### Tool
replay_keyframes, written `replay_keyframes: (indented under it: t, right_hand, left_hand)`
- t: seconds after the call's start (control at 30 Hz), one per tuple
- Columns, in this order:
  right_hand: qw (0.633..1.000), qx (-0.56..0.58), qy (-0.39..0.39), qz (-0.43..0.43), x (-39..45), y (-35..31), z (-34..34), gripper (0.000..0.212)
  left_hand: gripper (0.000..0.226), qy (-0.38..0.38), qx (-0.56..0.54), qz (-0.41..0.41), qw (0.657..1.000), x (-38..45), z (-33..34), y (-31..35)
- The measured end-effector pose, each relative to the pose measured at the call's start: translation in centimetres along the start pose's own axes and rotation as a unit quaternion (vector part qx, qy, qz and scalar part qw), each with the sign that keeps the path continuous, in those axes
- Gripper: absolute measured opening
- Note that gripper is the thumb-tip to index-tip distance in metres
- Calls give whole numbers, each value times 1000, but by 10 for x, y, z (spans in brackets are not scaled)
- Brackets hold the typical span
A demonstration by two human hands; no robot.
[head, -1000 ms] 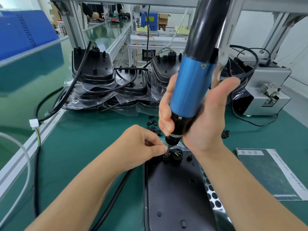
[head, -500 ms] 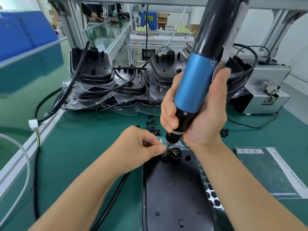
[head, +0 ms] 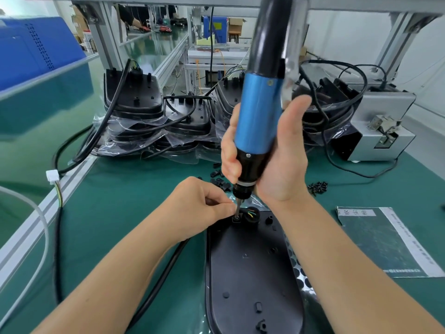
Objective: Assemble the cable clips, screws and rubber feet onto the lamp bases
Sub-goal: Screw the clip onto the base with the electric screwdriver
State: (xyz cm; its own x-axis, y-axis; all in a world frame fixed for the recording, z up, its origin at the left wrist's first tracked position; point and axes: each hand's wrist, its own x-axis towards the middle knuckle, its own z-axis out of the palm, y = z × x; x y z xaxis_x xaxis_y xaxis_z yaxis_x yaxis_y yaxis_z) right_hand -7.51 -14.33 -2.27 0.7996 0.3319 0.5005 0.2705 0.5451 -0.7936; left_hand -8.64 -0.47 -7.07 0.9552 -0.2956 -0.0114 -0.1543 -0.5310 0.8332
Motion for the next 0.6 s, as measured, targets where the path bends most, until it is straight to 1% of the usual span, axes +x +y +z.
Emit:
replay_keyframes:
  t: [0.07,0.13,0.17,0.2,0.27,0.3,0.4,0.5,0.6]
  right_hand:
    - [1000,-15,7,5,1,-1,1,80]
    - [999,4,41,-8,0,-5,-4,78]
    - [997,25,71,-22,0,-9,-10,73]
    - [993,47,106,-39,-2,-16,-18,66]
    - [979,71,178,-63,-7,-34,-38,59]
    - [971,71,216,-67,-12,-43,-49,59]
    - [943,34,329,-40,-35,-62,-84,60]
    - [910,-31,412,-3,-63,-72,-113,61]
    - [878,-57,474,34,-84,-75,-138,61]
  left_hand:
    - [22,-6,6,5,1000,-1,-1,1]
    - [22,-21,16,28,999,-3,-3,1]
    - [20,-39,23,42,998,-6,-5,2]
    - [22,-60,38,51,996,-9,-6,1]
    - [37,-81,87,65,991,-14,-4,0]
    - [38,-70,107,73,989,-16,-2,0]
    - [30,-19,126,109,986,-17,3,5]
    - [27,-7,144,131,981,-17,4,5]
    - [29,-12,167,148,975,-18,3,6]
